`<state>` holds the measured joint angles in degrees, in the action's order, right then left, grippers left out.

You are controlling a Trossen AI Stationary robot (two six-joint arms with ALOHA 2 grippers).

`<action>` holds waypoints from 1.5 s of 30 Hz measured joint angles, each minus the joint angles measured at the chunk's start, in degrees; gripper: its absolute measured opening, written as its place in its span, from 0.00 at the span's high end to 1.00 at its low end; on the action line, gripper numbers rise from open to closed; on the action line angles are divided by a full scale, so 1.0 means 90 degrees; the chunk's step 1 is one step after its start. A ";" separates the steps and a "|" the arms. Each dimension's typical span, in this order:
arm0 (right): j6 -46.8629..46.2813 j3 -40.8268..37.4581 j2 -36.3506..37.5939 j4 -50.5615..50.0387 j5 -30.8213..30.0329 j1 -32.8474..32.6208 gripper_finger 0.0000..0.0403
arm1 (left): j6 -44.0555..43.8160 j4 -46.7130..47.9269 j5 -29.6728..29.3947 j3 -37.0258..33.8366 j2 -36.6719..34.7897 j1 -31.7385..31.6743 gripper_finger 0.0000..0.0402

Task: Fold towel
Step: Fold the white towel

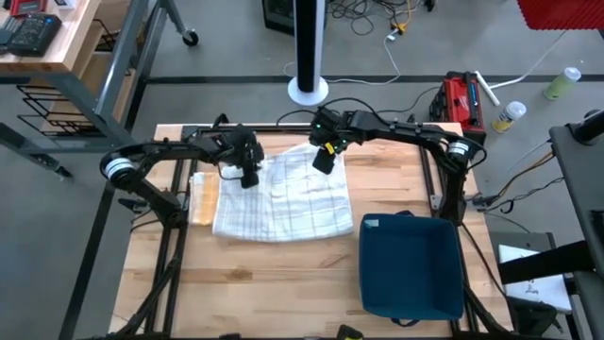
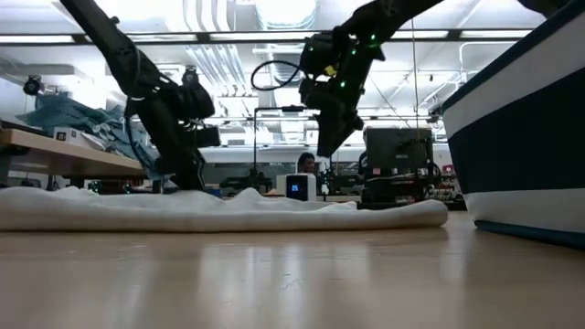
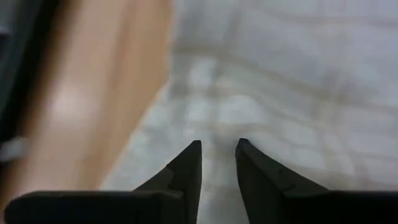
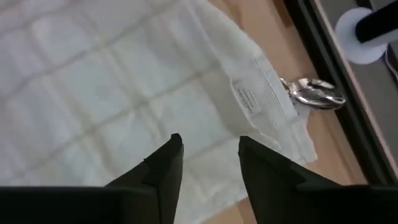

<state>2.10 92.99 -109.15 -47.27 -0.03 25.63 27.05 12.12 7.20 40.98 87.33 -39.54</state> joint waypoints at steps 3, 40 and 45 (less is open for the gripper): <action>-0.0155 -0.0005 -0.0218 0.0300 0.0016 -0.0016 0.61 | 0.0087 0.0352 0.1246 0.0015 0.0032 0.0031 0.85; 0.0509 0.0044 -0.1766 0.0846 -0.0074 0.0013 0.85 | -0.0620 0.2301 -0.0076 -0.0116 -0.2230 0.0249 0.98; 0.0827 0.0042 -0.1755 0.0786 0.0156 0.0027 0.98 | -0.0789 0.2352 -0.0080 -0.0130 -0.2398 0.0252 1.00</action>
<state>9.55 93.37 -124.94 -40.20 1.37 25.87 19.95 33.29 6.48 39.81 65.75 -37.28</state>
